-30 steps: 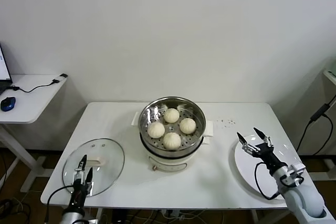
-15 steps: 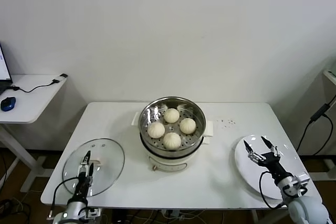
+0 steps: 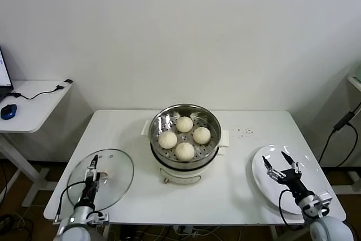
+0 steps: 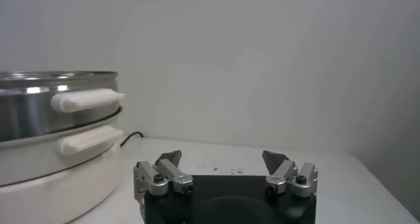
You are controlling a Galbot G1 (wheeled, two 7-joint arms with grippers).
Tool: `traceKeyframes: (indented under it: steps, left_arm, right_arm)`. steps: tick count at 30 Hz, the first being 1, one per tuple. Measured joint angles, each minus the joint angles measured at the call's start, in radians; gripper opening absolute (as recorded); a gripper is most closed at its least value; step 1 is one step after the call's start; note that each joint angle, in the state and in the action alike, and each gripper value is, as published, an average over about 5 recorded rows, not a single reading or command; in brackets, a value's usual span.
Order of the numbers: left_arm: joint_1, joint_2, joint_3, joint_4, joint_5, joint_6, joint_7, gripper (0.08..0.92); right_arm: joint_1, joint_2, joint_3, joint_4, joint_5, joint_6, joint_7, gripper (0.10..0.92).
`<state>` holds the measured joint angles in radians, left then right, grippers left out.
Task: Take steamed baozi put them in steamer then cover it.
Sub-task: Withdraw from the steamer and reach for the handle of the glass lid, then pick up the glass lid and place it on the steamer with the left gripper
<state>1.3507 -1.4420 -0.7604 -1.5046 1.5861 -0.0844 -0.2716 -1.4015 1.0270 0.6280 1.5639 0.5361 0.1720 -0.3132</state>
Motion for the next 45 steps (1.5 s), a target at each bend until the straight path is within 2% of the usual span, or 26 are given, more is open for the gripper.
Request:
traceKeyframes:
  steps: [6, 9, 30, 33, 37, 45]
  left_arm:
    - [-0.021, 0.009, 0.005, 0.023, -0.003, -0.001, 0.003, 0.822]
    - [-0.025, 0.01, 0.005, 0.033, -0.006, -0.003, 0.005, 0.782]
    - [-0.027, 0.016, 0.01, 0.036, -0.051, -0.011, 0.007, 0.181]
    - [-0.018, 0.022, 0.015, 0.019, -0.067, -0.006, 0.01, 0.145]
    - [0.002, 0.032, 0.021, -0.025, -0.1, 0.007, 0.018, 0.146]
    - [0.076, 0.064, 0.04, -0.192, -0.183, 0.076, 0.037, 0.146]
  right_arm:
    - [-0.01, 0.011, 0.008, -0.006, -0.021, 0.01, -0.009, 0.823]
    - [-0.012, 0.016, 0.01, -0.009, -0.03, 0.015, -0.012, 0.823]
    - [-0.015, 0.048, 0.02, -0.034, -0.092, 0.04, -0.032, 0.823]
    - [-0.014, 0.048, 0.022, -0.038, -0.094, 0.041, -0.033, 0.823]
    - [-0.01, 0.047, 0.024, -0.043, -0.096, 0.042, -0.033, 0.823]
    - [0.006, 0.041, 0.027, -0.057, -0.102, 0.045, -0.033, 0.823]
